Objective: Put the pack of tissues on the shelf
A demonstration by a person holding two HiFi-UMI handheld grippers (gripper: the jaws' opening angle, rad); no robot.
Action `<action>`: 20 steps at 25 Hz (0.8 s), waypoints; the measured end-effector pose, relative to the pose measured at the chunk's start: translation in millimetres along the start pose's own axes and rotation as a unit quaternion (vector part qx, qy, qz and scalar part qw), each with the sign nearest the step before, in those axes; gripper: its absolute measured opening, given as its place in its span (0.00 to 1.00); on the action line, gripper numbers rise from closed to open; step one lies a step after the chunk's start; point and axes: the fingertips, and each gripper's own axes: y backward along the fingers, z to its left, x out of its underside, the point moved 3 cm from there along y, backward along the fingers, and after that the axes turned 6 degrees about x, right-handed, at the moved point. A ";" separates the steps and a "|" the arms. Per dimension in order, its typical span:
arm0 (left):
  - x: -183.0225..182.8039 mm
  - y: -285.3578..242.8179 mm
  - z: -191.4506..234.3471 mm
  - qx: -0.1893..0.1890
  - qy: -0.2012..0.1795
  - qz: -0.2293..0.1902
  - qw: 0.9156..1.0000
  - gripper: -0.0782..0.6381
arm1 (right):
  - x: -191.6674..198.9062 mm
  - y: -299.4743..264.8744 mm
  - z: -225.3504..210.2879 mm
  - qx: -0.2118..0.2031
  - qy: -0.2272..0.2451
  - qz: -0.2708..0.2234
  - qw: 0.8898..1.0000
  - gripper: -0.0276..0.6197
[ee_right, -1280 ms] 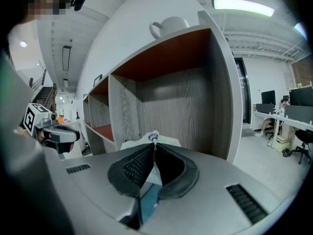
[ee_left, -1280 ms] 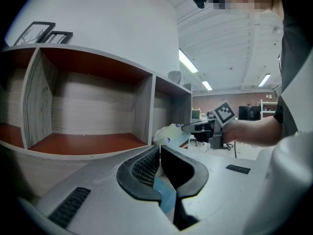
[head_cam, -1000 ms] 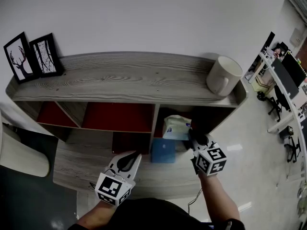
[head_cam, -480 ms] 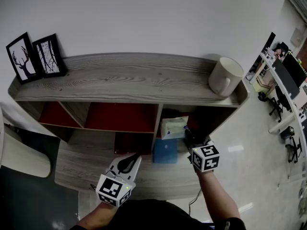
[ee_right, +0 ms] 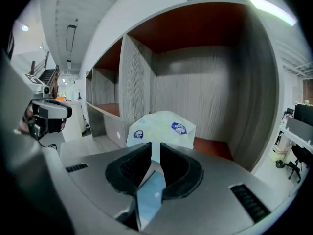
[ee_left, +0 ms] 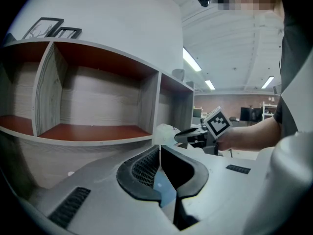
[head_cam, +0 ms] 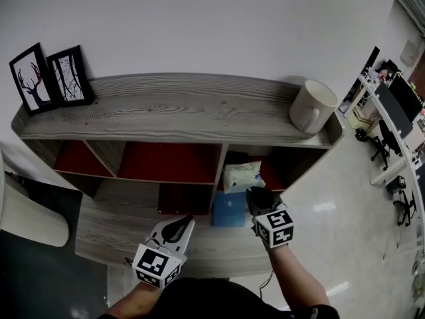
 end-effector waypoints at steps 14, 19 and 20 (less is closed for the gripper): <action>2.0 13.8 8.0 -0.002 0.007 -0.010 1.000 0.14 | -12.9 -25.1 -12.4 0.042 -0.014 0.017 0.999 0.13; -0.3 23.2 9.5 0.003 0.004 -0.016 1.000 0.14 | -21.4 7.3 0.8 0.031 -0.033 -0.017 0.999 0.13; -1.3 24.6 9.8 0.002 0.003 -0.017 1.000 0.14 | -23.3 15.2 4.5 0.024 -0.039 -0.024 0.999 0.13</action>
